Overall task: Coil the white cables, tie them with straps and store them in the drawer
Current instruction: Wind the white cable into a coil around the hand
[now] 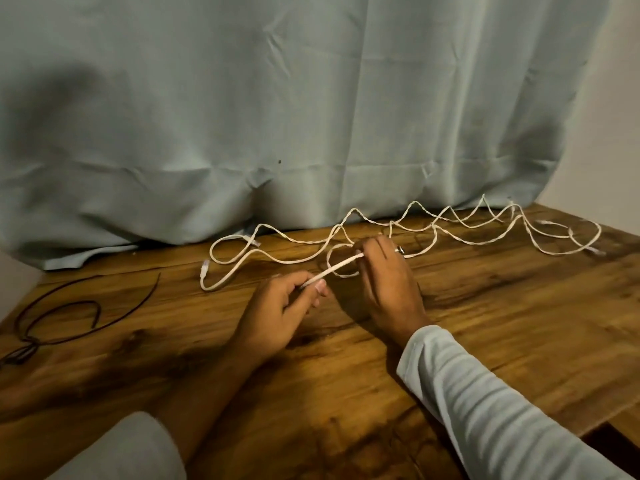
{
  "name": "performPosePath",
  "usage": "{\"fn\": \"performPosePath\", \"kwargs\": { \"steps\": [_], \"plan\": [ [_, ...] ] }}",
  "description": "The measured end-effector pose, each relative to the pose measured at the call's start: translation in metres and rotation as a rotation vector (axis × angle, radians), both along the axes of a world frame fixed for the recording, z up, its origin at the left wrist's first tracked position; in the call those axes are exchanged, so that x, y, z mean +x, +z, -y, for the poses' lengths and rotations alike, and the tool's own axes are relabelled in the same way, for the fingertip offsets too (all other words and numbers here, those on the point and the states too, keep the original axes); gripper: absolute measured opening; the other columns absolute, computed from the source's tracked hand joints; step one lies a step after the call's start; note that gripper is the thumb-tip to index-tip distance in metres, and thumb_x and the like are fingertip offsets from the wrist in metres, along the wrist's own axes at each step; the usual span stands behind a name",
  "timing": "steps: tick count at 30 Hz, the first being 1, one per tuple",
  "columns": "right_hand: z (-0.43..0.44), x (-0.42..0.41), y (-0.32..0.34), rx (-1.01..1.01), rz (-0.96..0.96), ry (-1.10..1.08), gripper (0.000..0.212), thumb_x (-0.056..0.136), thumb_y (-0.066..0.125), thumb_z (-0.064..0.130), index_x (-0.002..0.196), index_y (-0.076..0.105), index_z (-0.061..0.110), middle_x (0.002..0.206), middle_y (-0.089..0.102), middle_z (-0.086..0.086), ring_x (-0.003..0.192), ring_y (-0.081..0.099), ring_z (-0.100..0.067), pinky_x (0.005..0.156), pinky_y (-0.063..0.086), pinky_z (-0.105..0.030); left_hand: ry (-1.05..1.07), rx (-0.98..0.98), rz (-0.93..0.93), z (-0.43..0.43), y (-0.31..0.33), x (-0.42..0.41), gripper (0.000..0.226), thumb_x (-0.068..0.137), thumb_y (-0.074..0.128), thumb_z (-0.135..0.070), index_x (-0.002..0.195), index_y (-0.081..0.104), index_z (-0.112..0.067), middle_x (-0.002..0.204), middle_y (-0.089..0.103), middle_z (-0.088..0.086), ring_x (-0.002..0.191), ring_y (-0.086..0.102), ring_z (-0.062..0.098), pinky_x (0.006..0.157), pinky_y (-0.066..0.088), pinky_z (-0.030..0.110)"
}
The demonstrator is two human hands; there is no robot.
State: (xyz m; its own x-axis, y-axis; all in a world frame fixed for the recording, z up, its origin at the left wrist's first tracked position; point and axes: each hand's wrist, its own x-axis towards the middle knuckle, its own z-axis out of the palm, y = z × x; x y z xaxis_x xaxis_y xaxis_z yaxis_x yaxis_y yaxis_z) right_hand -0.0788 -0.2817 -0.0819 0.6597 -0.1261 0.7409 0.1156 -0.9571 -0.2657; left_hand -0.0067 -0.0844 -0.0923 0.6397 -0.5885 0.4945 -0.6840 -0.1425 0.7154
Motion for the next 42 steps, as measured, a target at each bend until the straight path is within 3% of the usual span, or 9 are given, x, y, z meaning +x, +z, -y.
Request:
{"fn": "performPosePath", "kwargs": {
  "steps": [4,7,11,16,21,24,28,35,42],
  "plan": [
    [-0.009,-0.003,-0.002,0.194,0.112,0.064,0.021,0.106,0.038,0.021,0.112,0.056,0.012,0.104,0.053,-0.002,0.091,0.051,-0.016,0.08,0.046,-0.037,-0.21,-0.172,-0.274,0.007,0.005,-0.016,0.034,0.102,0.048,-0.033,0.09,0.069,-0.009,0.067,0.065,0.003,0.073,0.066,0.034,0.075,0.055,0.038],
    [-0.017,-0.003,-0.001,0.275,0.171,0.045,0.02,0.105,0.04,0.022,0.116,0.055,0.014,0.108,0.058,-0.004,0.096,0.056,-0.017,0.083,0.045,-0.035,-0.268,-0.252,-0.544,0.01,0.006,-0.021,0.035,0.099,0.048,-0.042,0.083,0.065,-0.015,0.056,0.046,0.001,0.058,0.055,0.023,0.073,0.054,0.043],
    [-0.019,-0.006,0.004,0.155,0.193,-0.023,0.024,0.103,0.043,0.024,0.123,0.054,0.015,0.113,0.06,-0.007,0.098,0.061,-0.025,0.079,0.05,-0.043,-0.372,-0.423,-0.876,0.006,0.011,-0.023,0.032,0.099,0.052,-0.04,0.077,0.06,-0.019,0.056,0.029,-0.003,0.048,0.033,0.011,0.053,0.043,0.028],
    [-0.017,-0.008,0.007,-0.095,0.127,-0.135,0.029,0.098,0.048,0.027,0.126,0.048,0.02,0.111,0.054,-0.01,0.086,0.064,-0.031,0.062,0.051,-0.04,-0.473,-0.589,-1.103,0.0,0.016,-0.008,0.033,0.103,0.048,-0.038,0.078,0.054,-0.017,0.052,0.028,-0.007,0.041,0.027,0.005,0.043,0.027,0.021],
    [-0.021,-0.001,-0.005,0.232,0.073,0.091,0.03,0.105,0.05,0.015,0.135,0.052,0.021,0.123,0.064,0.0,0.108,0.063,-0.017,0.091,0.053,-0.039,-0.42,-0.773,-1.216,-0.003,0.026,-0.003,0.035,0.103,0.048,-0.036,0.076,0.061,-0.018,0.047,0.034,-0.007,0.037,0.029,0.004,0.041,0.025,0.019],
    [-0.017,0.005,-0.008,0.291,0.075,0.136,0.016,0.108,0.051,0.021,0.122,0.058,0.023,0.108,0.068,0.005,0.098,0.065,-0.014,0.086,0.054,-0.041,-0.363,-0.872,-1.25,-0.008,0.033,-0.001,0.031,0.105,0.046,-0.033,0.084,0.062,-0.017,0.051,0.042,-0.007,0.039,0.035,0.004,0.039,0.032,0.019],
    [-0.015,0.012,-0.011,0.299,0.101,0.117,0.013,0.11,0.046,0.029,0.11,0.057,0.022,0.08,0.058,0.009,0.072,0.059,-0.018,0.066,0.051,-0.047,-0.389,-0.9,-1.242,-0.004,0.05,-0.005,0.029,0.105,0.046,-0.03,0.09,0.067,-0.016,0.061,0.056,-0.007,0.045,0.047,0.005,0.044,0.043,0.019],
    [-0.026,0.01,-0.011,0.154,0.045,0.071,0.018,0.11,0.041,0.035,0.116,0.055,0.026,0.089,0.064,0.005,0.078,0.061,-0.018,0.066,0.05,-0.04,-0.502,-0.902,-1.156,0.005,0.073,-0.006,0.032,0.108,0.042,-0.028,0.095,0.067,-0.014,0.1,0.079,0.009,0.091,0.077,0.022,0.074,0.064,0.032],
    [-0.022,0.011,-0.011,0.396,0.063,0.069,0.029,0.11,0.042,0.027,0.139,0.046,0.027,0.102,0.066,0.004,0.091,0.063,-0.015,0.076,0.045,-0.031,-0.458,-1.027,-1.131,-0.005,0.094,0.004,0.023,0.097,0.05,-0.025,0.097,0.068,-0.011,0.131,0.067,0.023,0.126,0.064,0.033,0.111,0.048,0.042]
  ]
}}
